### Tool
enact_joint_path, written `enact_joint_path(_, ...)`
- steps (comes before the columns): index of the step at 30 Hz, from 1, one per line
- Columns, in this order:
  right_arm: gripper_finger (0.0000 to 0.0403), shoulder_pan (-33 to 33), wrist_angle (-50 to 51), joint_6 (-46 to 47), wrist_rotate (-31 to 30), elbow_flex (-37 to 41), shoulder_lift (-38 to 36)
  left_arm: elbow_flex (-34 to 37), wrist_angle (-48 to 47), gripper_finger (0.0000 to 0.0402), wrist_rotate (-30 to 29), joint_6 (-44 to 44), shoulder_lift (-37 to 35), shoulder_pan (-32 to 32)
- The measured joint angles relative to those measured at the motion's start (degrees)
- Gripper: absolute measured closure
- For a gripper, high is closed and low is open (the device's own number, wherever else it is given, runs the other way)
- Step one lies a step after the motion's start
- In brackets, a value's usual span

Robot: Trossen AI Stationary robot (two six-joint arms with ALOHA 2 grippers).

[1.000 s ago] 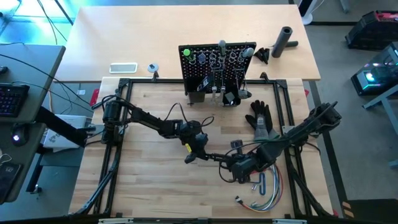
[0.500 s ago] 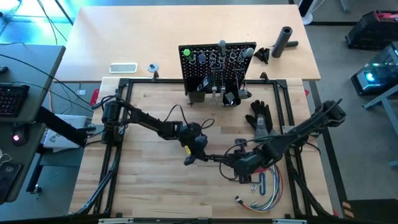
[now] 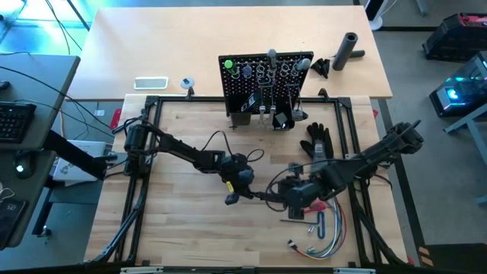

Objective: Hang tools onto peg board
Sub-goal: Hang the black wire stripper on the peg board

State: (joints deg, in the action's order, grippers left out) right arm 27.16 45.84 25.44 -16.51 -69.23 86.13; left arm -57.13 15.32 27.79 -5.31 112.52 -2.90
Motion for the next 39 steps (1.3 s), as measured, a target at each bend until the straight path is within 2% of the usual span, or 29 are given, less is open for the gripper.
enact_joint_path(5, 0.0272, -2.77, -1.16, -0.07, 3.26, 0.00, 0.01, -6.02, -11.55, 0.0401, -6.56, 5.05, 0.03, -2.10)
enact_joint_path(10, 0.0270, -4.04, -2.19, -2.07, 5.98, -0.02, 1.32, -10.99, -19.50, 0.0401, -10.72, 7.19, 0.03, -3.82)
enact_joint_path(19, 0.0231, -4.33, -2.76, -2.97, 8.08, -0.02, 5.38, -16.52, -29.04, 0.0401, -19.27, 7.39, 0.03, -4.74)
enact_joint_path(33, 0.0224, -5.25, 1.67, 0.04, 6.12, -0.03, 9.90, -20.23, -32.73, 0.0401, -20.42, 7.35, 0.10, -5.79)
enact_joint_path(39, 0.0250, -5.37, -0.66, 0.04, 5.86, -0.02, 10.27, -20.28, -32.31, 0.0401, -20.17, 7.50, 0.10, -5.79)
